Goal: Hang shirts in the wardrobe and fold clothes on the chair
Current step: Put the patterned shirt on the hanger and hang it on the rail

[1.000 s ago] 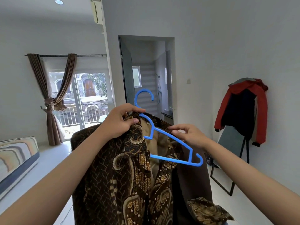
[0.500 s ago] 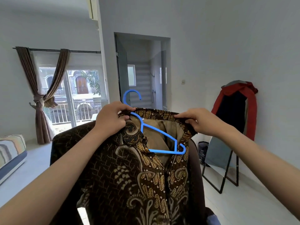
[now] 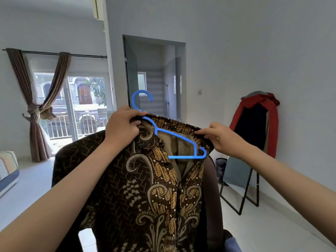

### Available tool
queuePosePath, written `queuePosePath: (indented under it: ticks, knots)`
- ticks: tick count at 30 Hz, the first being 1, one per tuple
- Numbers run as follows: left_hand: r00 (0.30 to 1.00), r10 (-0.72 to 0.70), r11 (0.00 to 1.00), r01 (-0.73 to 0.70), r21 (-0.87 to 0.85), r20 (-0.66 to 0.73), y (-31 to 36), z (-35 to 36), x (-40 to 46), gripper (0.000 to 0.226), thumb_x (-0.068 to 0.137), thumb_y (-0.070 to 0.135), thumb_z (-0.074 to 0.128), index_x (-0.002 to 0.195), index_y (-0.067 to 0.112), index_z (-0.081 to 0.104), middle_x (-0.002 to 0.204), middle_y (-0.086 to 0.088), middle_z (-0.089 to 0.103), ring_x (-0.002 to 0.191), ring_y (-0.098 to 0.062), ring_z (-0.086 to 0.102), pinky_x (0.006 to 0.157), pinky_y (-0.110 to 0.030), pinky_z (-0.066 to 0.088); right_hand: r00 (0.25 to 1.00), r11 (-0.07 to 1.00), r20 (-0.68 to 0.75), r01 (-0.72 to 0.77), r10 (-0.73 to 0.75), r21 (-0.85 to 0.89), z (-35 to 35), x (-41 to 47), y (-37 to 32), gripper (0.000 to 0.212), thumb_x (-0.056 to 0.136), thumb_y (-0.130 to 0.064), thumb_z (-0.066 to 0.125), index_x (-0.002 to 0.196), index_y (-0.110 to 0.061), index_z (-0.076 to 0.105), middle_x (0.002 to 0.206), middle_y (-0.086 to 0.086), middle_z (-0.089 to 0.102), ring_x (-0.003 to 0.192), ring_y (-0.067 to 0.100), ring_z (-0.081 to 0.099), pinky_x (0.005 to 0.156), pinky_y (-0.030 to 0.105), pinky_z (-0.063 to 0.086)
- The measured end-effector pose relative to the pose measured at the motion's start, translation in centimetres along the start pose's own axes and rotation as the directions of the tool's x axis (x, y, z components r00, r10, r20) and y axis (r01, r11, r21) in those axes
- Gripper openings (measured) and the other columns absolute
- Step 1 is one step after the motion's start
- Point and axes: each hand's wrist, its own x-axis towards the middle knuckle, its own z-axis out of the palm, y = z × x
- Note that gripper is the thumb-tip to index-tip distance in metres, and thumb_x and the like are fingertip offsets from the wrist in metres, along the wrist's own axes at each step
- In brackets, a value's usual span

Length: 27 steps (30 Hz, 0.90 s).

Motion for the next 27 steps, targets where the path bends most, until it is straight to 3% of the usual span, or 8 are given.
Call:
queuePosePath:
  ticks: [3,5,9,13,16,18,23,27]
  knots:
    - [0.998,-0.062,0.989,0.061,-0.135,-0.004,0.0,-0.2,0.2,0.043,0.076,-0.003,0.067,0.096,0.035,0.07,0.093,-0.003,0.064,0.086,-0.018,0.058,0.076,-0.029,0.045,0.978,0.992,-0.204,-0.02,0.045,0.125,1.5,-0.7,0.3,0.031,0.09,-0.003,0.059,0.117,-0.015,0.068,0.079,-0.006,0.048,0.071,0.004,0.047,0.064,0.014,0.034]
    - [0.998,-0.06,0.986,0.06,-0.153,0.007,-0.2,-0.4,0.2,0.043,0.076,-0.002,0.068,0.096,0.035,0.07,0.095,-0.002,0.066,0.087,-0.016,0.059,0.075,-0.024,0.043,0.962,0.98,-0.252,-0.054,0.102,0.191,2.0,-0.9,0.3,0.029,0.088,-0.006,0.064,0.115,-0.016,0.068,0.08,-0.01,0.051,0.07,0.003,0.05,0.065,0.011,0.037]
    - [0.999,-0.05,0.989,0.05,-0.142,0.003,-0.3,-1.0,-0.1,0.042,0.075,-0.005,0.067,0.098,0.029,0.072,0.091,-0.001,0.064,0.085,-0.014,0.057,0.072,-0.02,0.041,0.966,0.947,-0.214,-0.071,0.143,0.312,1.8,-0.9,0.6,0.034,0.083,-0.006,0.07,0.115,-0.017,0.069,0.085,-0.008,0.055,0.076,0.004,0.056,0.064,0.017,0.05]
    - [1.0,0.001,0.999,-0.003,-0.054,-0.03,-0.8,-1.4,-0.2,0.041,0.075,-0.006,0.065,0.1,0.026,0.073,0.083,-0.001,0.061,0.077,-0.015,0.055,0.066,-0.026,0.044,0.99,0.967,-0.135,0.002,0.034,0.255,0.9,-0.9,0.8,0.041,0.082,-0.001,0.07,0.118,-0.02,0.067,0.091,-0.004,0.056,0.084,0.005,0.055,0.069,0.013,0.047]
    - [0.998,0.029,1.0,-0.029,0.007,-0.061,-1.1,-1.5,-0.4,0.043,0.075,-0.007,0.062,0.101,0.026,0.073,0.079,0.001,0.057,0.07,-0.011,0.051,0.058,-0.017,0.037,0.998,0.974,-0.062,0.024,-0.01,0.225,0.4,-1.3,0.4,0.045,0.082,-0.003,0.07,0.122,-0.023,0.064,0.095,-0.006,0.055,0.087,0.005,0.054,0.072,0.011,0.045]
    - [0.995,0.04,0.999,-0.038,0.029,-0.087,-0.9,-1.3,-0.6,0.044,0.075,-0.008,0.061,0.101,0.024,0.073,0.078,0.001,0.056,0.067,-0.011,0.05,0.055,-0.013,0.034,0.999,0.961,-0.048,0.003,0.01,0.276,0.5,-1.7,-0.5,0.046,0.083,-0.005,0.071,0.121,-0.029,0.062,0.097,-0.007,0.055,0.087,0.007,0.055,0.074,0.017,0.049]
    - [0.992,0.044,0.997,-0.037,0.065,-0.119,-0.2,-0.7,-1.3,0.041,0.077,-0.007,0.059,0.103,0.021,0.074,0.076,0.0,0.053,0.067,-0.016,0.051,0.052,-0.016,0.03,0.986,0.757,-0.046,-0.094,0.162,0.646,0.3,-3.0,-3.8,0.044,0.08,-0.002,0.073,0.113,-0.029,0.066,0.102,0.009,0.061,0.079,0.02,0.055,0.078,0.034,0.051]
    - [0.992,0.014,1.0,-0.013,0.004,-0.129,1.5,0.1,-1.8,0.042,0.076,-0.009,0.058,0.104,0.018,0.073,0.071,0.017,0.042,0.065,-0.001,0.042,0.055,-0.006,0.032,0.991,0.501,-0.007,-0.06,0.131,0.863,1.2,-3.2,-6.9,0.04,0.075,-0.01,0.078,0.113,-0.019,0.07,0.11,0.018,0.062,0.079,0.029,0.052,0.083,0.04,0.051]
